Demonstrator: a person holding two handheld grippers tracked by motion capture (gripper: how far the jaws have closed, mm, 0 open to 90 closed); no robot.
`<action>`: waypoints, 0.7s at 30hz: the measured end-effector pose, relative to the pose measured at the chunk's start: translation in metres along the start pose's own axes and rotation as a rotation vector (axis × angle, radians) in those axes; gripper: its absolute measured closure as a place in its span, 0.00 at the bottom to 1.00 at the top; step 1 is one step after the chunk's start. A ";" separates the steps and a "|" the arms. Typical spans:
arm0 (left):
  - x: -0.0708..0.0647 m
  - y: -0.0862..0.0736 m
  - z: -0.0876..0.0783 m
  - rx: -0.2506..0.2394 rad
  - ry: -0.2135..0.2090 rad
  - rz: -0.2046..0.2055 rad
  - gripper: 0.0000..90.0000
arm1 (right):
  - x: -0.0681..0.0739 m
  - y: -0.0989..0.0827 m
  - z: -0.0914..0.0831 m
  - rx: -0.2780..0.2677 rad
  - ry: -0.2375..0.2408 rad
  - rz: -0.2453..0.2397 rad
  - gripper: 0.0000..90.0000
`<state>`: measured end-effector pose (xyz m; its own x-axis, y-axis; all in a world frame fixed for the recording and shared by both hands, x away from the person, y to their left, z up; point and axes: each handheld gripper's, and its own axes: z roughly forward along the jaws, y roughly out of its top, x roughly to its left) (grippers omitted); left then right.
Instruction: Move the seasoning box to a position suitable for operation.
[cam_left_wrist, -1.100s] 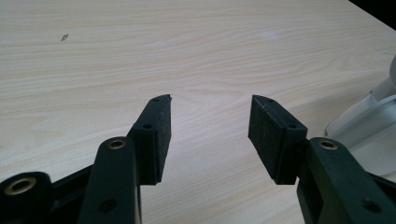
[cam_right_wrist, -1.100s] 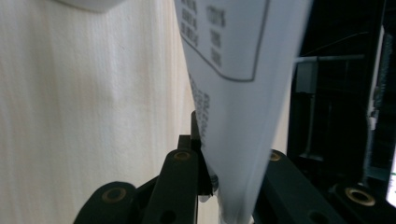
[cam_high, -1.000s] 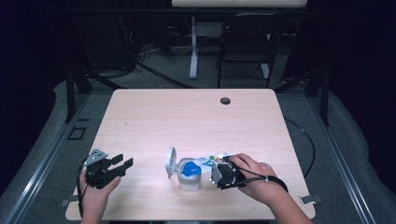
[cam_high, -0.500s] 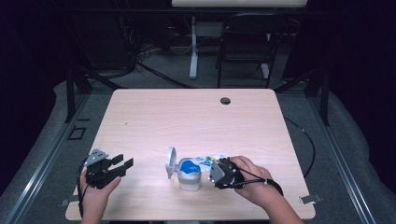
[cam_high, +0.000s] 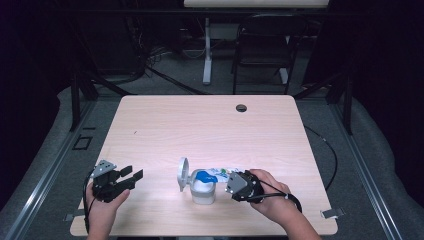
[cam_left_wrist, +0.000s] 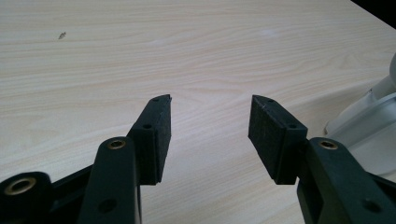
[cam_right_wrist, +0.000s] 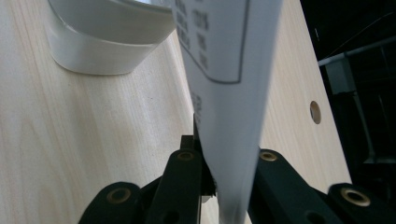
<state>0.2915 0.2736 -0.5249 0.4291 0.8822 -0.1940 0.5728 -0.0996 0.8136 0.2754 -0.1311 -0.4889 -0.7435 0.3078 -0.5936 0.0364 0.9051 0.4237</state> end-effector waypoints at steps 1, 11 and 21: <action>0.000 0.000 0.000 0.001 0.000 0.000 0.55 | 0.000 -0.001 0.001 -0.006 0.004 0.012 0.95; 0.000 0.000 0.001 0.000 0.002 -0.001 0.55 | 0.000 -0.009 0.004 -0.077 0.047 0.151 0.96; 0.002 -0.002 -0.003 -0.001 0.004 -0.006 0.55 | 0.001 -0.022 0.009 -0.104 0.069 0.251 0.97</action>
<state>0.2892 0.2769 -0.5249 0.4230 0.8845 -0.1965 0.5746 -0.0942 0.8130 0.2799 -0.1482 -0.5049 -0.7636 0.4948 -0.4148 0.1593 0.7669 0.6217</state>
